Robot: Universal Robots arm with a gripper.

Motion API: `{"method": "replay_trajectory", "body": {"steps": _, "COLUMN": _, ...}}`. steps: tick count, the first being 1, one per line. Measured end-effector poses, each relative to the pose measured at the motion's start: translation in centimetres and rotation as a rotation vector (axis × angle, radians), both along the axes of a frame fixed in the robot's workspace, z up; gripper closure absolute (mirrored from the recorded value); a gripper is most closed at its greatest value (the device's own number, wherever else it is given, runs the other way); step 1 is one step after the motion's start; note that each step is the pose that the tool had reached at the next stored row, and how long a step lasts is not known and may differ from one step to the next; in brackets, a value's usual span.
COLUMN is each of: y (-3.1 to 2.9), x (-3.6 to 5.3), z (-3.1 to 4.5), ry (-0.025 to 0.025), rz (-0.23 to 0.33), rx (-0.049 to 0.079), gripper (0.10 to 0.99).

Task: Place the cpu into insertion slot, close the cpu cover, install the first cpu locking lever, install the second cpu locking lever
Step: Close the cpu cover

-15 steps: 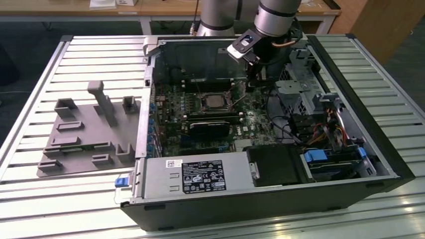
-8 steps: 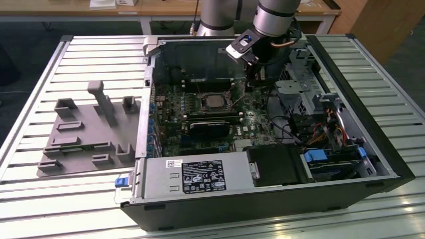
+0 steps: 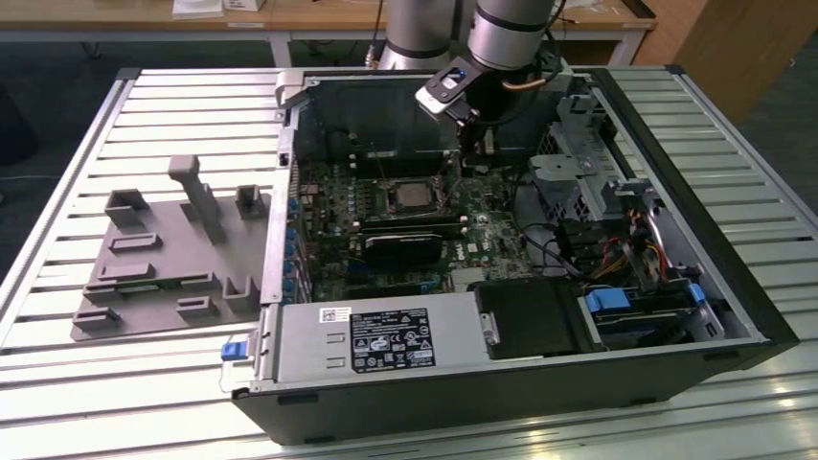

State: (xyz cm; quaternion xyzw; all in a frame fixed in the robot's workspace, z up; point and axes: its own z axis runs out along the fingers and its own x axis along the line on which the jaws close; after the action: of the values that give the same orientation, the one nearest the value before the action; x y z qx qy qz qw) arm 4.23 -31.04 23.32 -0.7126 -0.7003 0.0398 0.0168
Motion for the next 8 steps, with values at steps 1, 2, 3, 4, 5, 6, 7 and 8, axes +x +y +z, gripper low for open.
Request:
{"method": "replay_trajectory", "body": {"steps": 1, "y": 0.02, "x": -0.29, "z": 0.00, "ry": -0.0032, "rz": 0.000, "rx": 0.000, "gripper": 0.984}}
{"method": "replay_trajectory", "body": {"steps": 2, "y": 0.05, "x": -0.60, "z": 0.00, "ry": -0.0066, "rz": 0.000, "rx": 0.000, "gripper": 0.984}}
{"method": "replay_trajectory", "body": {"steps": 3, "y": 0.07, "x": -0.91, "z": 0.00, "ry": -0.0101, "rz": 0.000, "rx": 0.000, "gripper": 0.984}}
{"method": "replay_trajectory", "body": {"steps": 4, "y": 0.09, "x": -1.20, "z": 0.00, "ry": -0.0135, "rz": 0.000, "rx": 0.000, "gripper": 0.984}}
{"method": "replay_trajectory", "body": {"steps": 5, "y": 0.11, "x": -1.48, "z": 0.00, "ry": -0.0168, "rz": 0.000, "rx": 0.000, "gripper": 0.984}}
{"method": "replay_trajectory", "body": {"steps": 6, "y": 0.13, "x": -1.74, "z": 0.00, "ry": -0.0199, "rz": 0.000, "rx": 0.000, "gripper": 0.984}}
{"method": "replay_trajectory", "body": {"steps": 7, "y": 0.15, "x": -2.00, "z": 0.00, "ry": -0.0233, "rz": 0.000, "rx": 0.000, "gripper": 0.984}}
{"method": "replay_trajectory", "body": {"steps": 8, "y": 0.17, "x": -2.24, "z": 0.00, "ry": -0.0263, "rz": 0.000, "rx": 0.000, "gripper": 0.984}}
